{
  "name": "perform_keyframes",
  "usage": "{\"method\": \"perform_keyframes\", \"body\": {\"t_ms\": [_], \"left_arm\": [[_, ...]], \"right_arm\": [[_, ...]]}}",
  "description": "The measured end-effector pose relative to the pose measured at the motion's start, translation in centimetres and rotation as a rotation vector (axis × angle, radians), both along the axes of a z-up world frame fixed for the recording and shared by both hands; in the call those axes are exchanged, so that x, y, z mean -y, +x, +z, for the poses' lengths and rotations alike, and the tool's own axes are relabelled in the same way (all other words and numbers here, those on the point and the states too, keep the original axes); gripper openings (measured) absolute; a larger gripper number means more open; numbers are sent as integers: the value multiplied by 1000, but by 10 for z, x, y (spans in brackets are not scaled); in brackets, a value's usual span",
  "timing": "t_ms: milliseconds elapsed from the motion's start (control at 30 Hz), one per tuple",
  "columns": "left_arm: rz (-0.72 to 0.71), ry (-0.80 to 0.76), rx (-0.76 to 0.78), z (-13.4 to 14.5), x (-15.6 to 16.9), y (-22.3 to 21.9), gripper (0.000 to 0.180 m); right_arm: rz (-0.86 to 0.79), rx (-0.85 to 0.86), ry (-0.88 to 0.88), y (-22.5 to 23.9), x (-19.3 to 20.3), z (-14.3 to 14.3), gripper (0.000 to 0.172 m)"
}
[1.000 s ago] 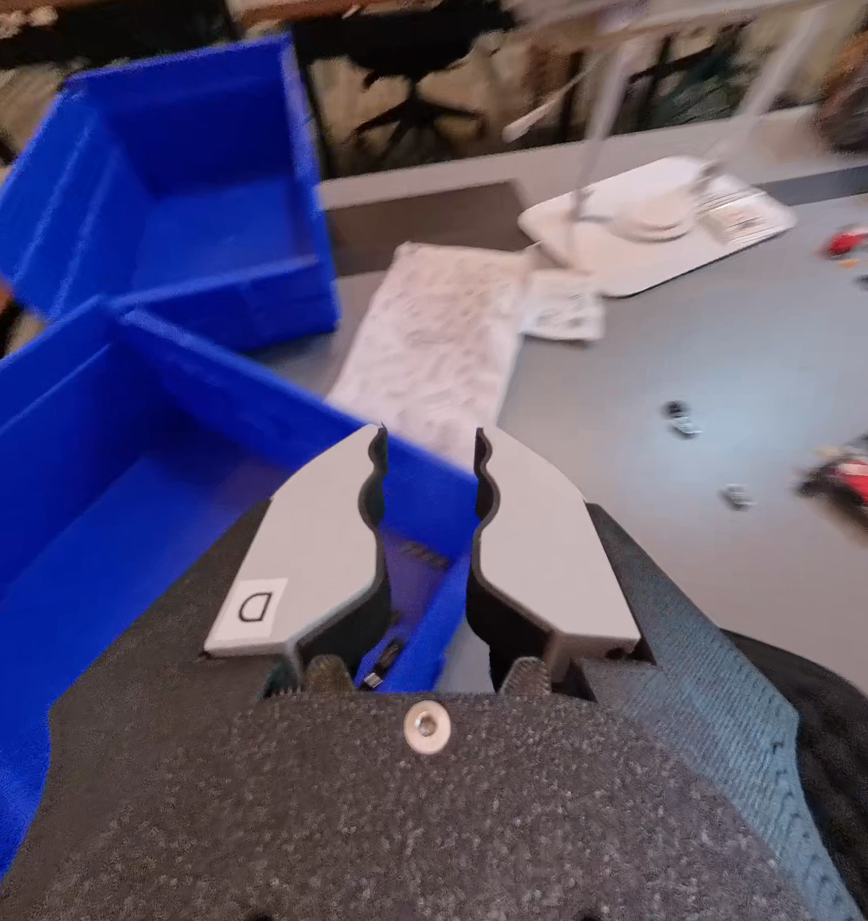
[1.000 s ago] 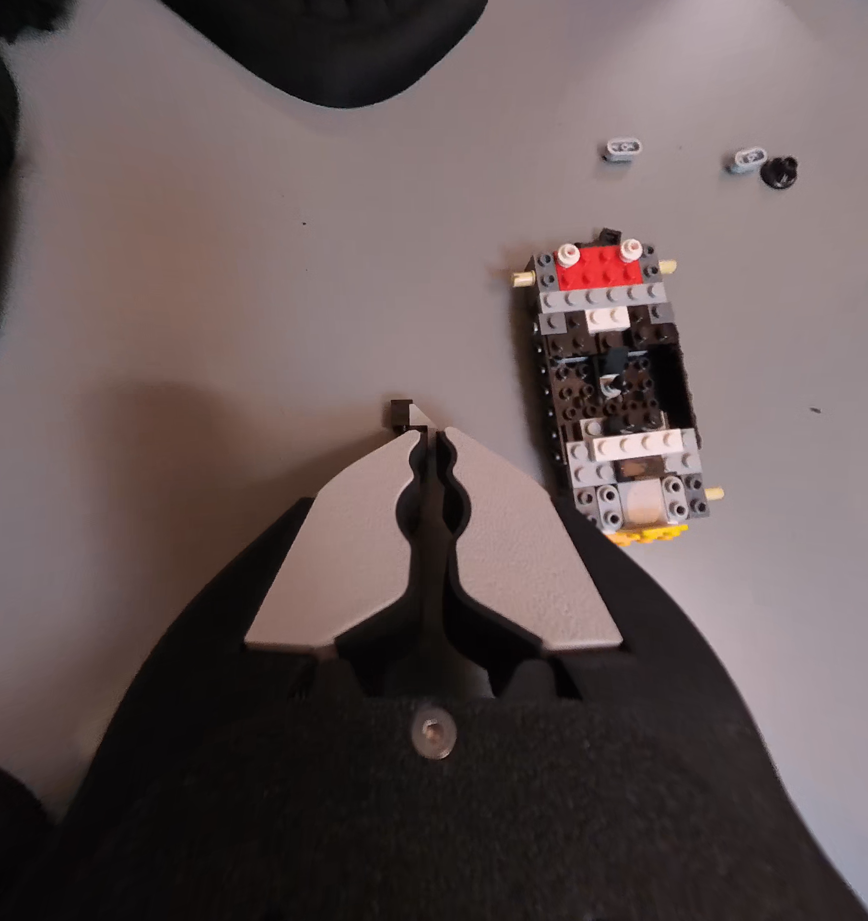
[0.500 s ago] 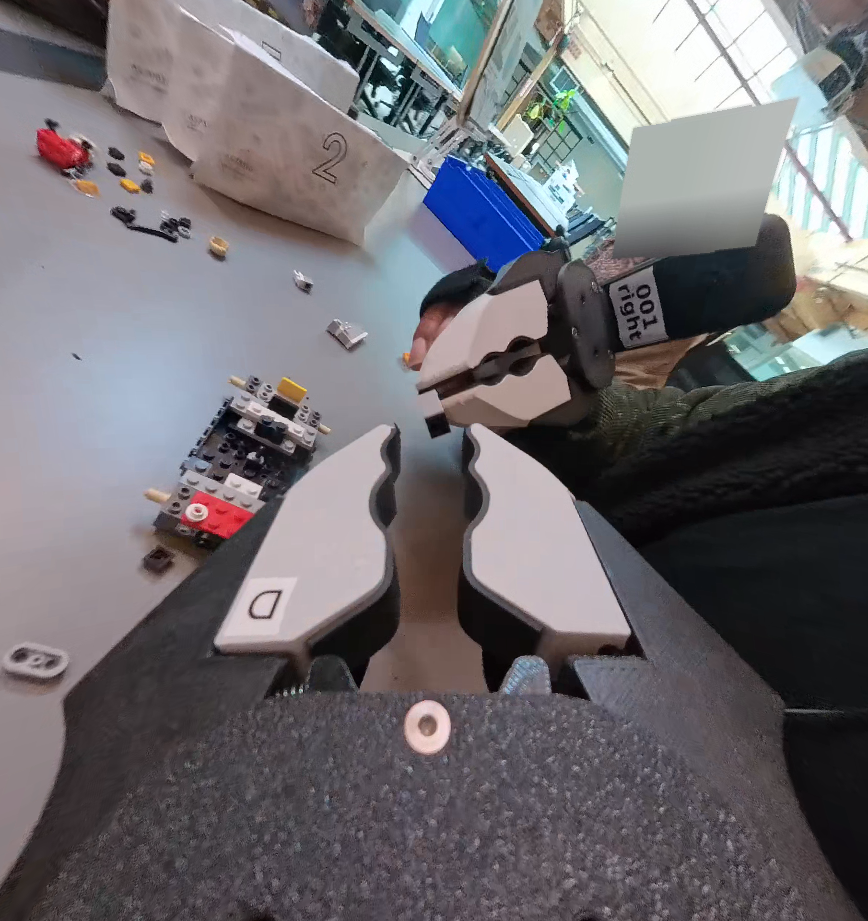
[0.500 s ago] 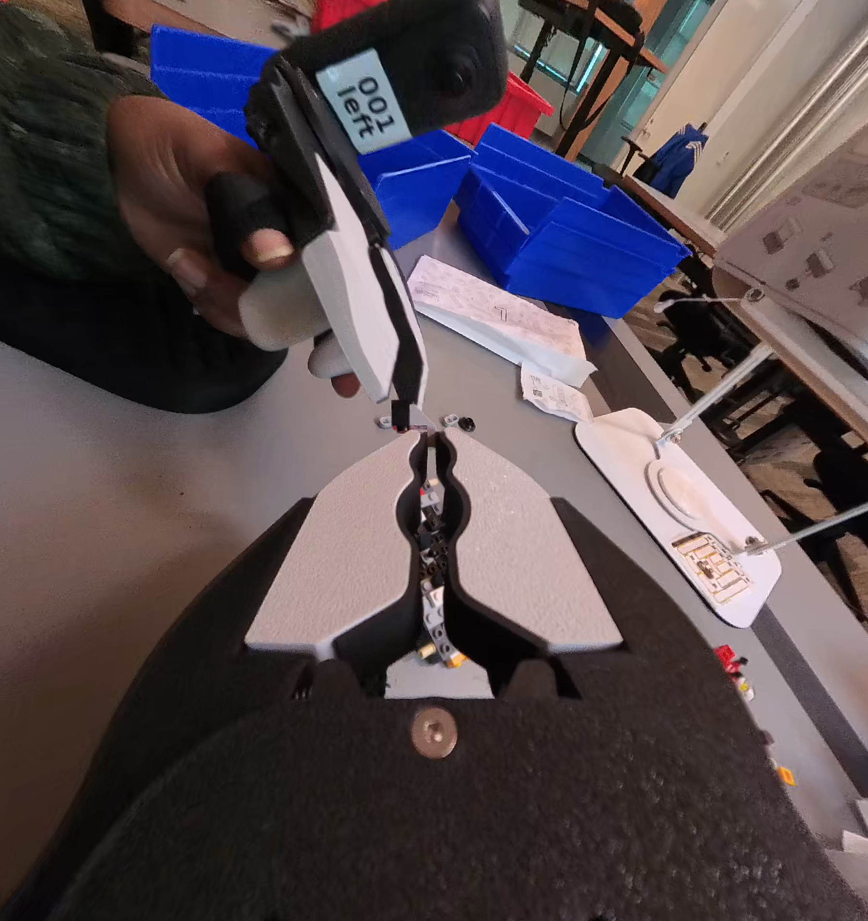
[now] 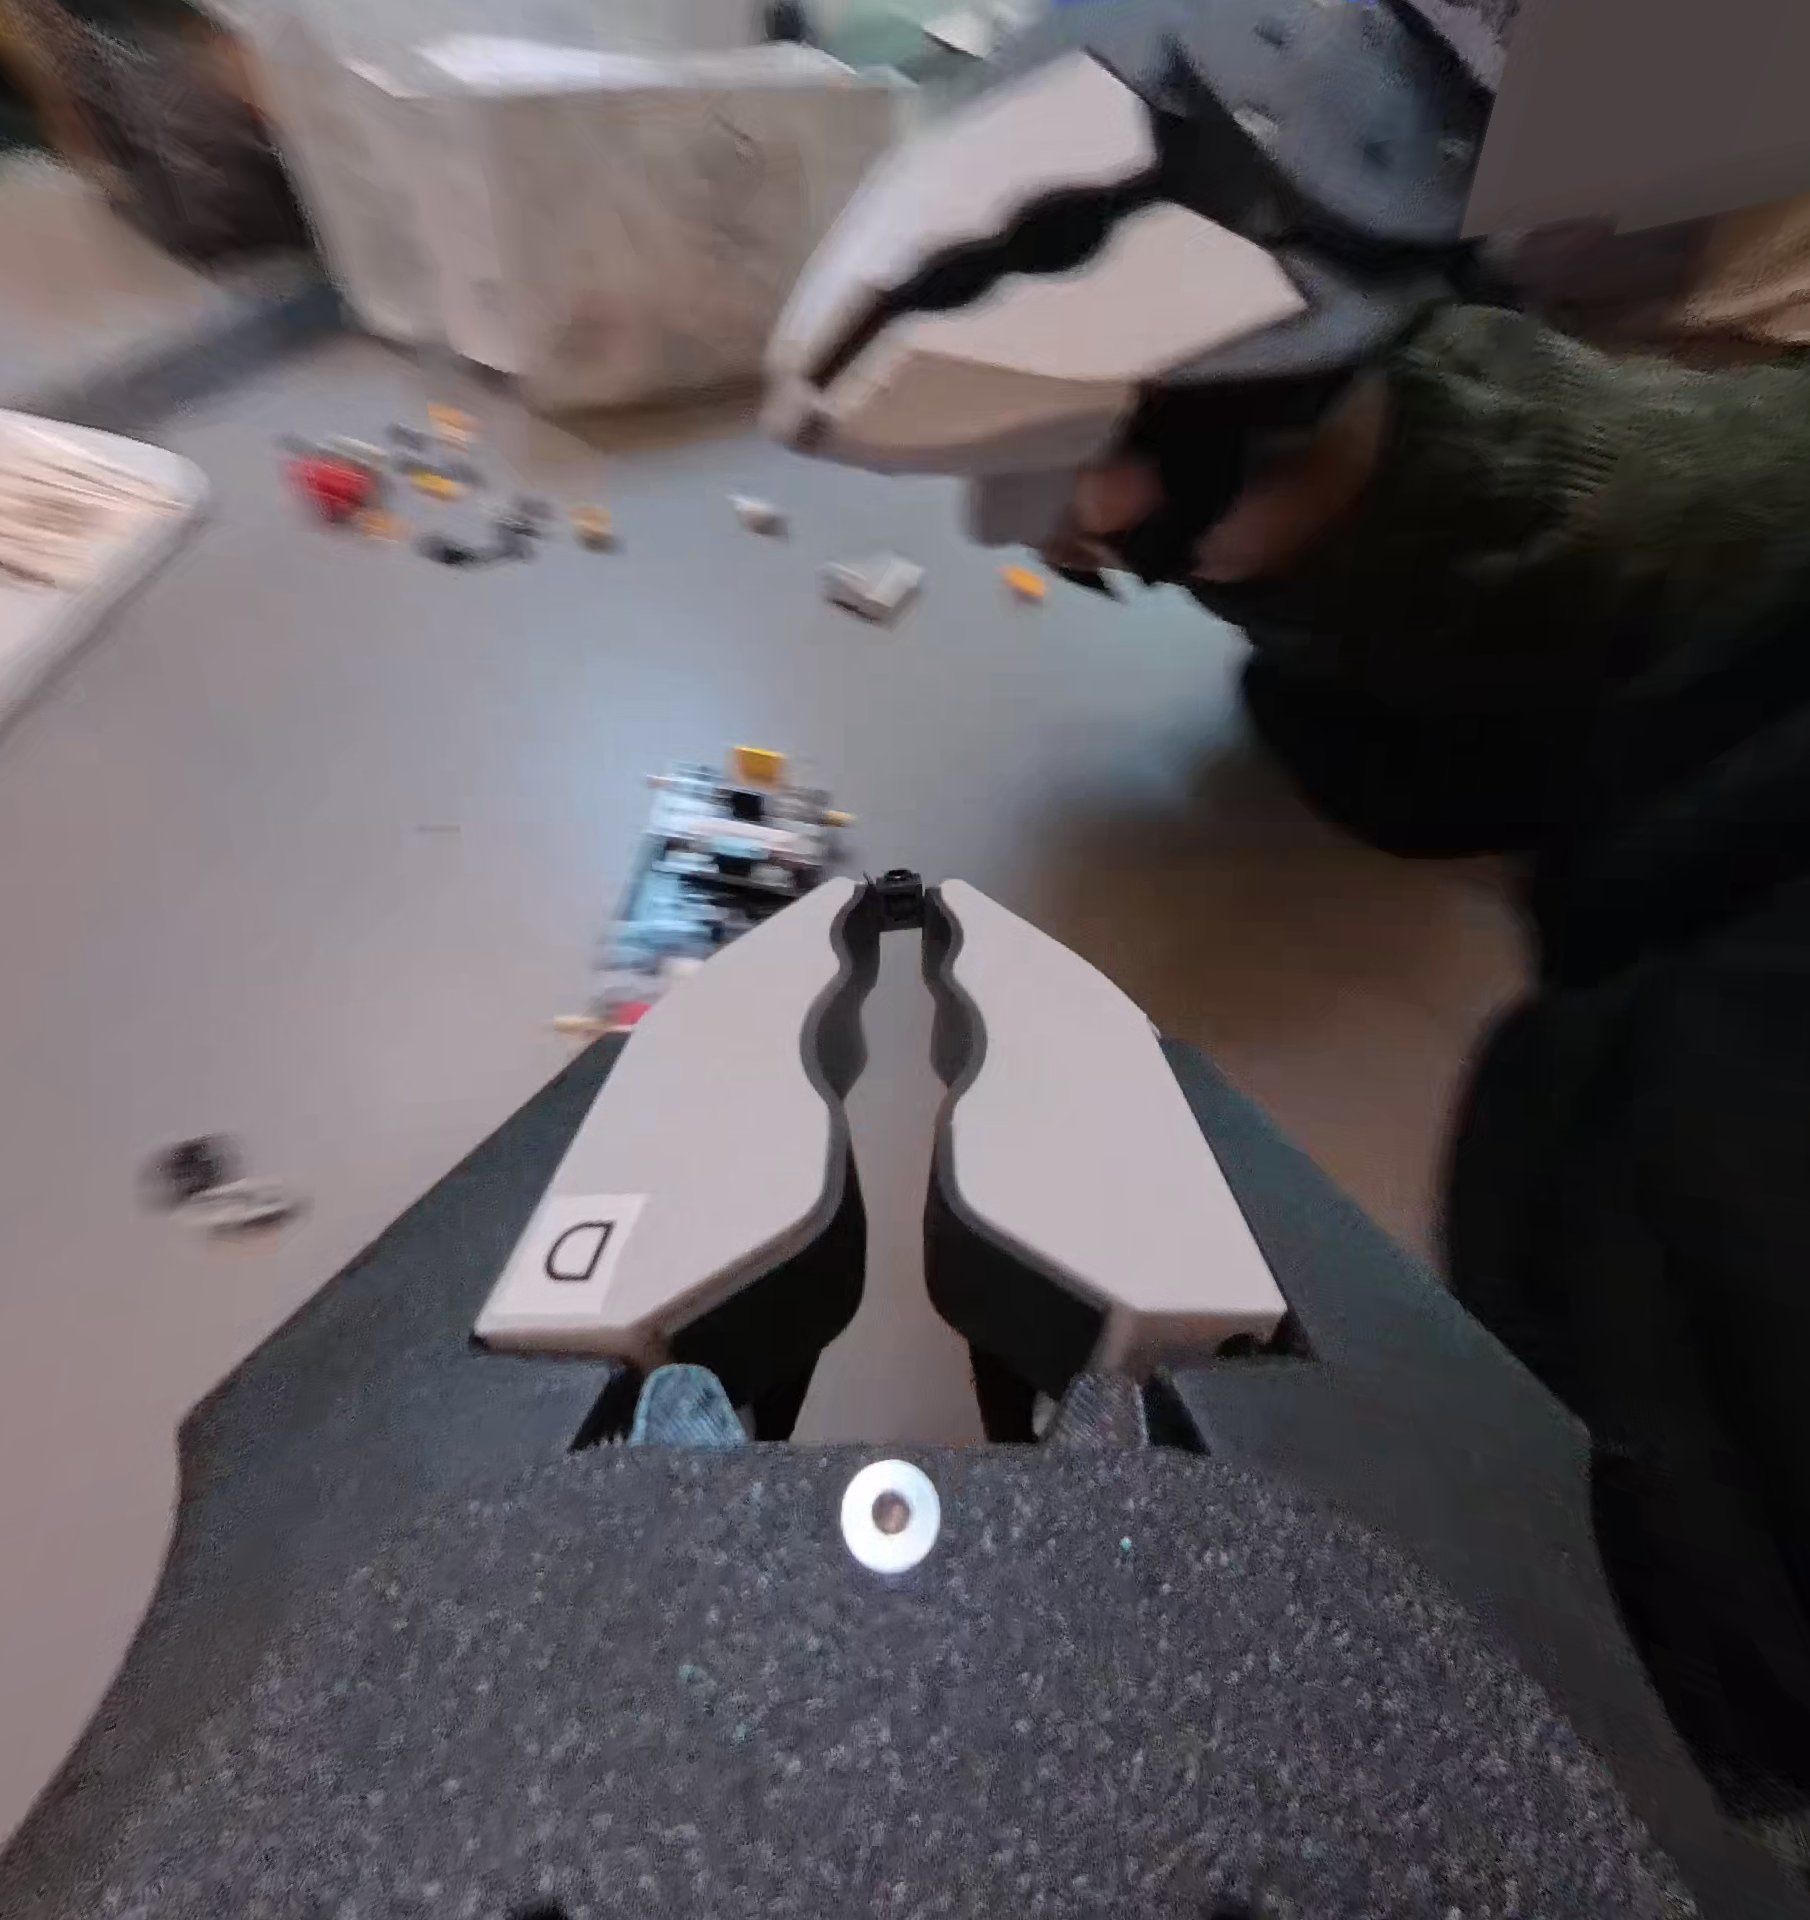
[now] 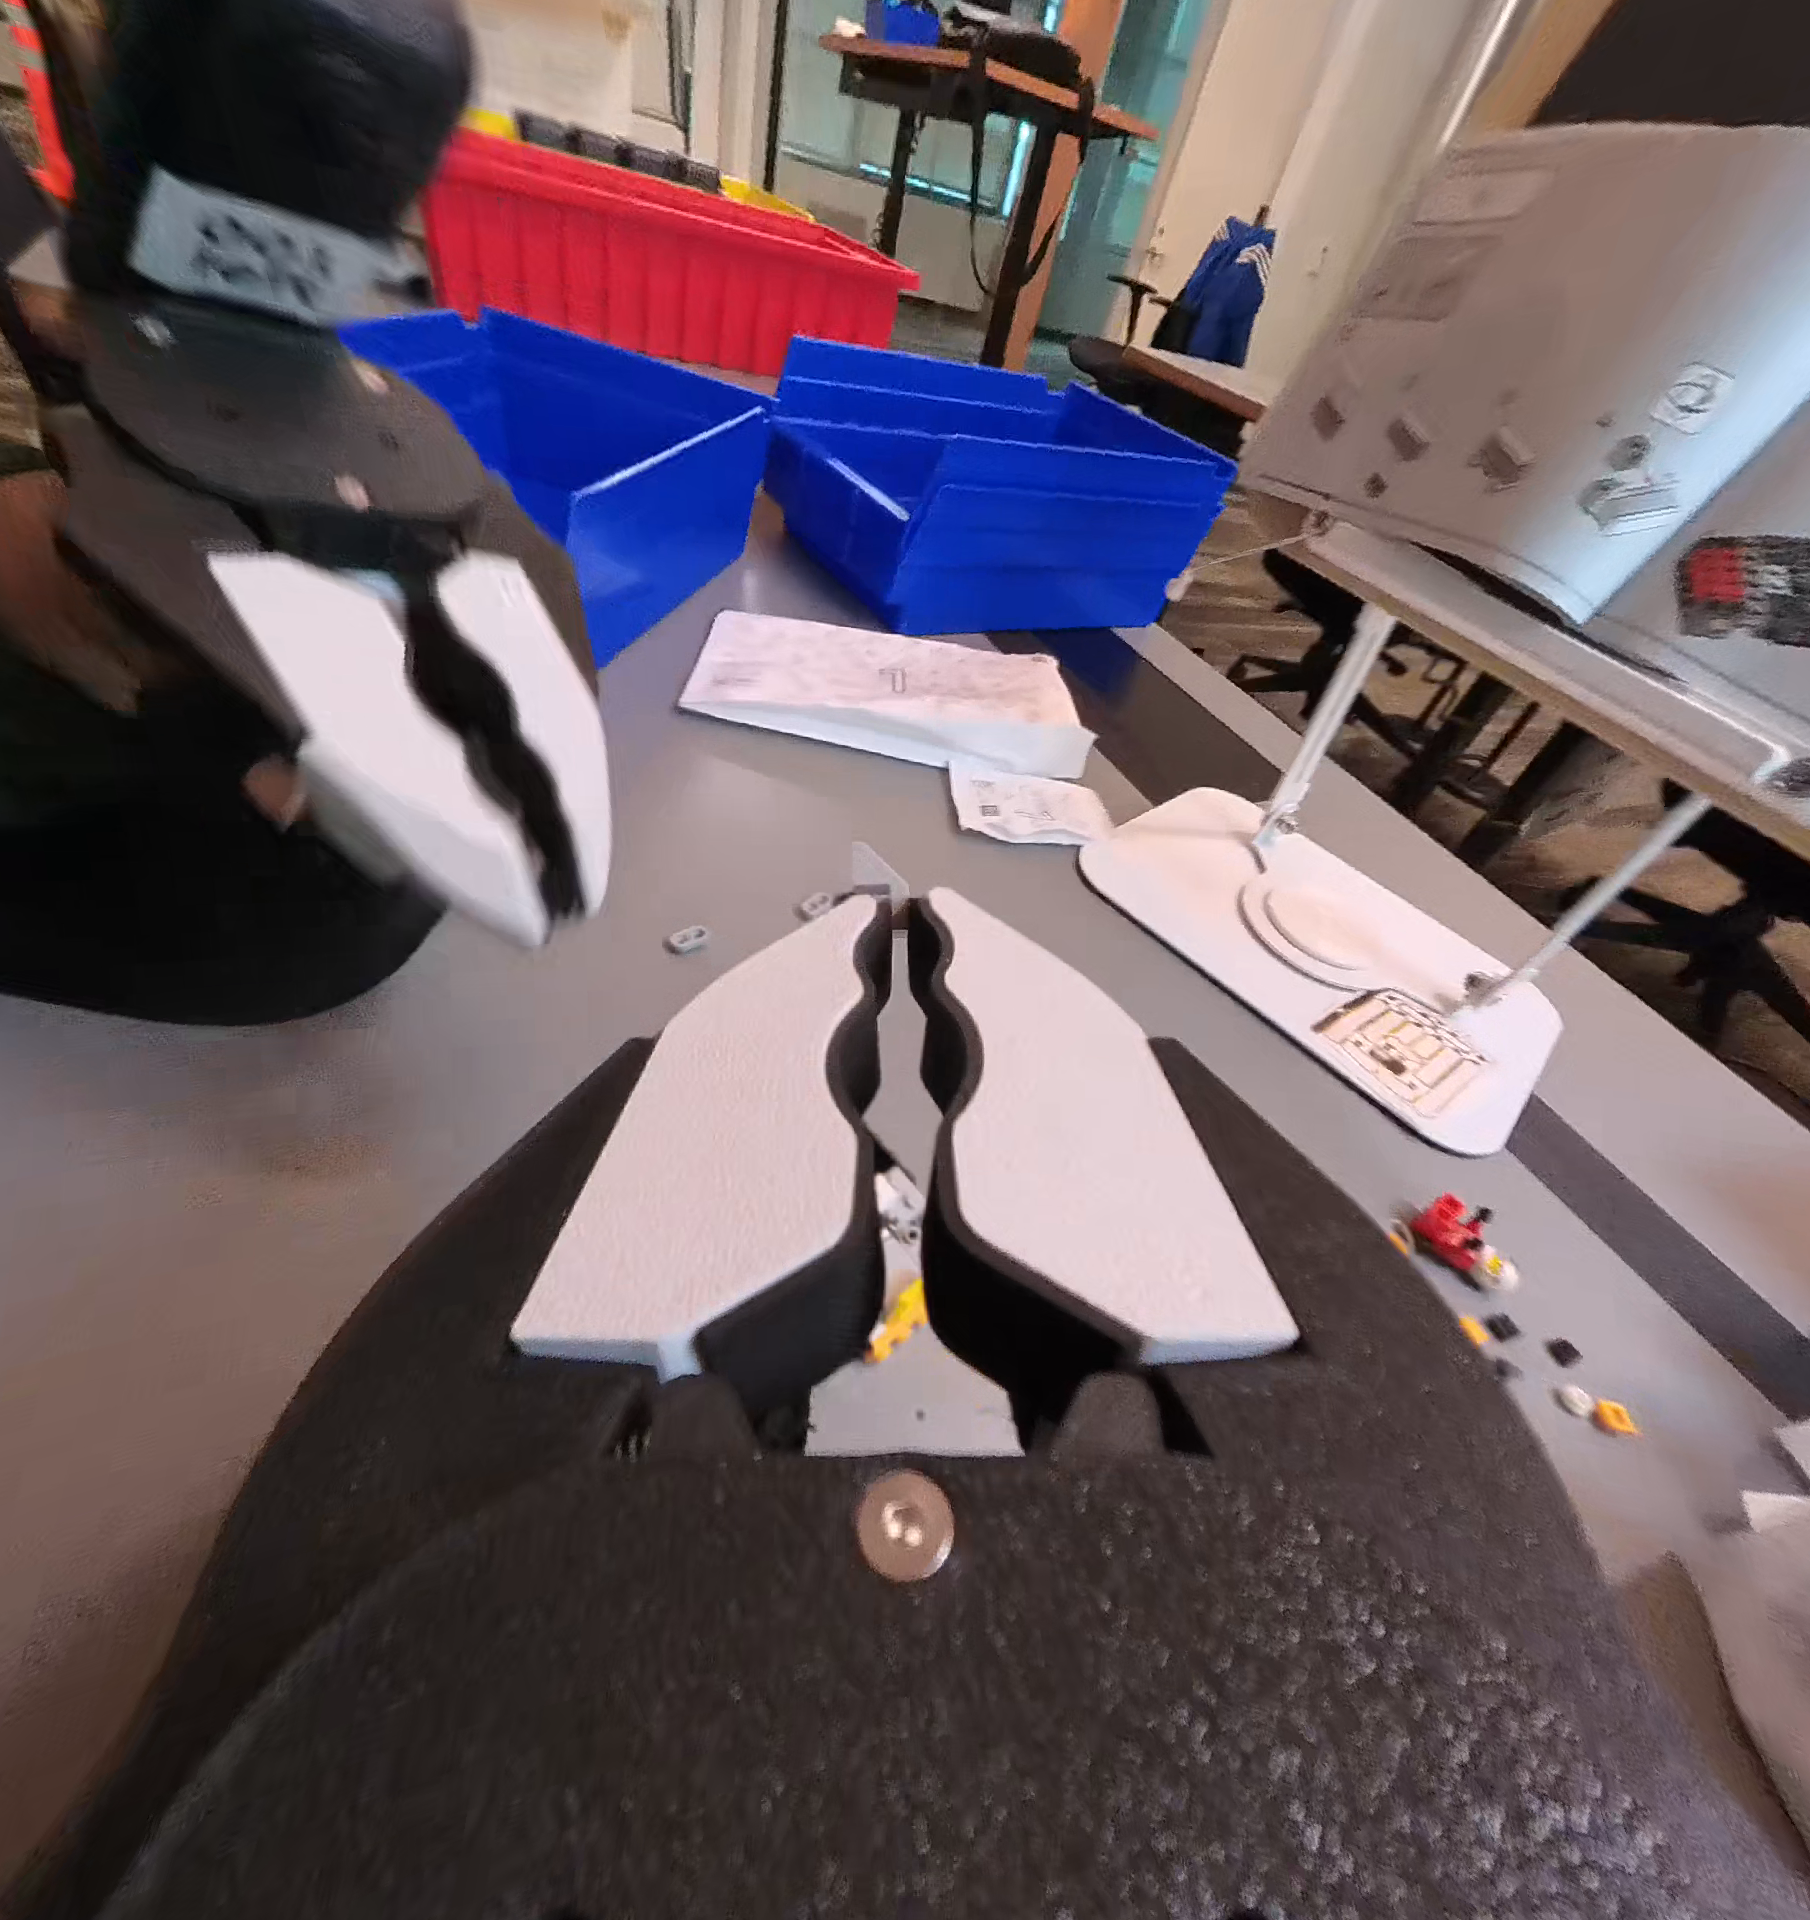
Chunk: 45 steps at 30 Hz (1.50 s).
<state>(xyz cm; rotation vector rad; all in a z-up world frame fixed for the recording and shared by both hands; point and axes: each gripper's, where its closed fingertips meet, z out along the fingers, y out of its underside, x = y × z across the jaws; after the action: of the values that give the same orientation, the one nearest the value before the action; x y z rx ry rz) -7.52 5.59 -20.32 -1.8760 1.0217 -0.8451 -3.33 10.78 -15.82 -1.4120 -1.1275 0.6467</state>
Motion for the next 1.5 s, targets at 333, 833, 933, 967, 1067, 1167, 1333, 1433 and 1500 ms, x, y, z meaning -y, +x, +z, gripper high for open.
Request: {"method": "perform_keyframes", "body": {"t_ms": [333, 833, 933, 967, 1067, 1167, 1333, 1433, 1500], "left_arm": [[1251, 280, -350, 59, -56, -304, 8], [794, 216, -44, 57, -65, -212, 36], [169, -66, 437, 77, -26, -85, 32], [46, -174, 502, 74, -16, -60, 32], [-114, -356, 449, 41, -1, -11, 33], [-192, -445, 426, 25, 10, 15, 35], [-194, -470, 441, 24, 9, 18, 9], [-151, -332, 367, 27, 4, 11, 8], [-23, -161, 322, 41, -14, -11, 8]], "right_arm": [[-125, 2, -93, 29, -31, -8, 3], [-17, -10, -49, 5, -12, -15, 3], [76, -16, 74, -10, 10, -9, 3], [111, -17, 118, -15, 19, -6, 3], [184, 20, 203, -26, 38, -7, 3], [227, 55, 231, -33, 50, -12, 3], [244, 115, 292, -36, 55, -19, 3], [229, 117, 295, -34, 52, -16, 1], [157, 90, 311, -22, 37, -4, 0]]}}
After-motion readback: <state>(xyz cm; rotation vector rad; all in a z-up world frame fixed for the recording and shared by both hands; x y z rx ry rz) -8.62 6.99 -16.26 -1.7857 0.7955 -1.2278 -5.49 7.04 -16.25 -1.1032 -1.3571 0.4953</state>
